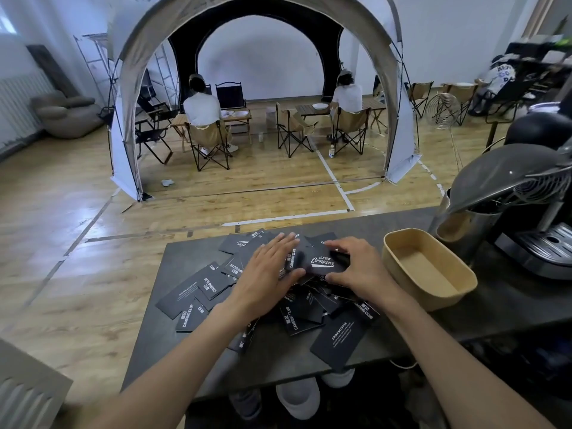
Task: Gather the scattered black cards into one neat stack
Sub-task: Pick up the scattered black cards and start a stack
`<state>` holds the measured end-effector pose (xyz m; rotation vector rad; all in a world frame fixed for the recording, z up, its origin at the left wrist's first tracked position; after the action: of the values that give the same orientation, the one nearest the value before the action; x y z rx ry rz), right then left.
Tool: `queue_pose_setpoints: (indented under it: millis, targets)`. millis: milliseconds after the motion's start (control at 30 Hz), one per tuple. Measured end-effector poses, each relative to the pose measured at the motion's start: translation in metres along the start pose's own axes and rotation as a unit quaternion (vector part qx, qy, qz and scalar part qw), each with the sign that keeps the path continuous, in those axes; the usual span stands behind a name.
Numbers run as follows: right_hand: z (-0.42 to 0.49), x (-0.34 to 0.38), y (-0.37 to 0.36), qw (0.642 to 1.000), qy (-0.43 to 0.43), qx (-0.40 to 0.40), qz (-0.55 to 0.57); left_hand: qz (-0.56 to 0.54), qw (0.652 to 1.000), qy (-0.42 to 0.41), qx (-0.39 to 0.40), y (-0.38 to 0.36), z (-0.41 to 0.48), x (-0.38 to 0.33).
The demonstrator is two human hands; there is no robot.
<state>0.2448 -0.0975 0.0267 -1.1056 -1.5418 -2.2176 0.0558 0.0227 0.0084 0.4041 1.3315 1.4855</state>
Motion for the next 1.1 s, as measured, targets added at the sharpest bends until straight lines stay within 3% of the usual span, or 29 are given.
queue_pose_setpoints:
  millis: [100,200,267,333,400,467,533,733,833,900,967,1033,1100]
  targets:
    - [-0.019,0.012,0.002,0.994,0.106,0.016,0.002,-0.002,1.0,-0.01,0.016,0.007,-0.003,-0.01]
    - [-0.038,0.014,0.001,0.987,0.153,0.043,0.02,-0.049,0.999,-0.013,0.014,0.009,-0.013,-0.008]
    - [-0.041,0.009,0.006,0.989,0.124,0.024,0.082,-0.098,0.995,-0.01,-0.021,0.009,-0.019,-0.003]
    - [-0.034,-0.002,0.014,0.99,0.062,-0.051,0.115,-0.126,0.991,0.002,-0.055,0.011,-0.024,0.002]
    - [-0.022,-0.014,0.017,0.996,0.01,-0.092,0.019,-0.151,0.986,0.01,-0.067,0.011,-0.03,0.003]
    - [-0.015,-0.018,0.012,0.993,-0.028,-0.035,-0.106,-0.167,0.984,-0.001,-0.064,0.008,-0.038,-0.001]
    - [-0.015,-0.018,0.005,0.988,-0.057,0.008,-0.141,-0.184,0.981,-0.007,-0.058,0.001,-0.046,-0.004]
    - [-0.022,-0.02,0.011,0.989,-0.097,-0.03,0.104,-0.134,0.986,-0.007,-0.098,-0.009,-0.056,-0.012]
    - [-0.035,-0.003,0.02,0.968,-0.077,0.085,0.221,-0.08,0.987,-0.055,-0.125,-0.006,-0.058,-0.022]
    - [-0.043,0.008,0.018,0.957,-0.058,0.191,0.213,-0.102,0.986,-0.066,-0.115,-0.007,-0.061,-0.026]
    - [-0.043,0.015,0.013,0.949,-0.04,0.248,0.192,-0.124,0.986,-0.033,-0.105,-0.009,-0.064,-0.027]
    - [-0.028,0.017,0.012,0.956,-0.06,0.188,0.218,-0.135,0.987,0.009,-0.089,-0.011,-0.067,-0.025]
    - [-0.003,0.014,0.011,0.987,-0.079,0.054,0.132,-0.141,0.987,0.006,-0.081,-0.012,-0.069,-0.024]
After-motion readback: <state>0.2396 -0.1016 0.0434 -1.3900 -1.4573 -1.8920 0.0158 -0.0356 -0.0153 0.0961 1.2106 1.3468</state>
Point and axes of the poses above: each hand's wrist, its own z-axis towards the middle knuckle, its own y-axis out of the back of the hand, x = y × z, the point moved 2 cm from there along z, towards the middle knuckle, and after that the axes turned 4 degrees about z, right-handed, at the moved point
